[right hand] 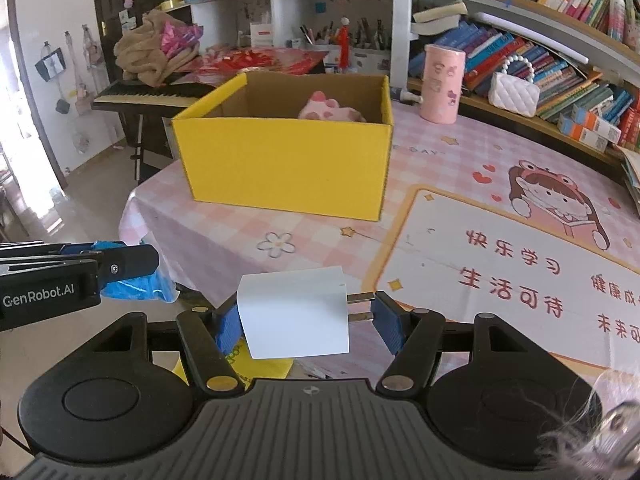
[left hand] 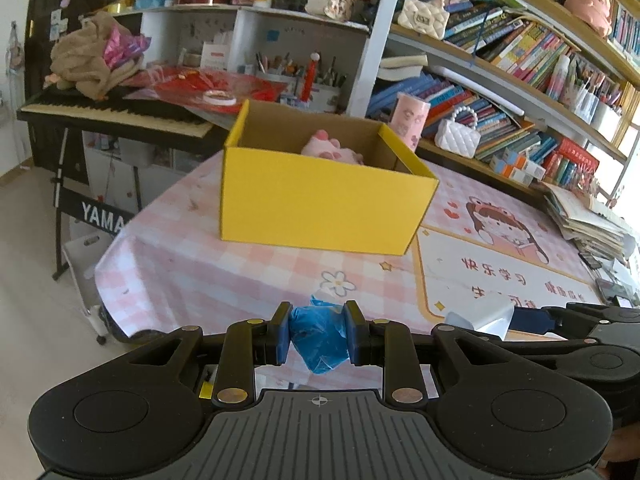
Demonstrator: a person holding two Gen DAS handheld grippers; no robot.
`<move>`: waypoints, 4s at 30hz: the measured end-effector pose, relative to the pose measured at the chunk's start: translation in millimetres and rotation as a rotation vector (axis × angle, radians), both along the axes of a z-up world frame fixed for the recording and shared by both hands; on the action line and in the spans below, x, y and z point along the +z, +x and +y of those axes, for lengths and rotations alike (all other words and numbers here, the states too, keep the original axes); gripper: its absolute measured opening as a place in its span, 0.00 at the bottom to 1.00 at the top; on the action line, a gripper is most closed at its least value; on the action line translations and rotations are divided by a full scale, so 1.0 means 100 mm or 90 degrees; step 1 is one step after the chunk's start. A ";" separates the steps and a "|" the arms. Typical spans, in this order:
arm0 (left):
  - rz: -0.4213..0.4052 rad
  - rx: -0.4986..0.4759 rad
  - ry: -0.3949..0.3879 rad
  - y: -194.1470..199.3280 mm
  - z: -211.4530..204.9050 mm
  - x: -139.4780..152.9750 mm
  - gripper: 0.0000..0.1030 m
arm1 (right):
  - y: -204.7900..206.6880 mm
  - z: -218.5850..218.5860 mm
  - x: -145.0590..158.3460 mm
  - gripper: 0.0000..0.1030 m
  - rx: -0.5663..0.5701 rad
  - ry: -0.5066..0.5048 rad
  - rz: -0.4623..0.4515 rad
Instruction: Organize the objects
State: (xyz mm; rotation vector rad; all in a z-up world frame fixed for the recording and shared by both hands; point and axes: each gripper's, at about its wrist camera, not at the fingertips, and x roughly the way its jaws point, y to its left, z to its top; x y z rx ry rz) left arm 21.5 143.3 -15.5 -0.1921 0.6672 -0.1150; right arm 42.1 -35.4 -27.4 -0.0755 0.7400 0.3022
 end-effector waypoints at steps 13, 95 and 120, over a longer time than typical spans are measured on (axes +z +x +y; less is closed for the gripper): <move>-0.011 0.004 -0.005 0.00 0.18 0.03 0.24 | 0.01 0.26 0.06 0.62 0.019 -0.012 -0.004; -0.075 0.002 0.064 1.07 -0.46 0.28 0.89 | 1.15 -0.31 0.22 0.82 -0.065 -0.007 -0.080; -0.044 -0.101 0.133 0.20 -0.89 0.07 0.95 | -0.31 -0.82 0.05 0.97 -0.346 -0.064 -0.075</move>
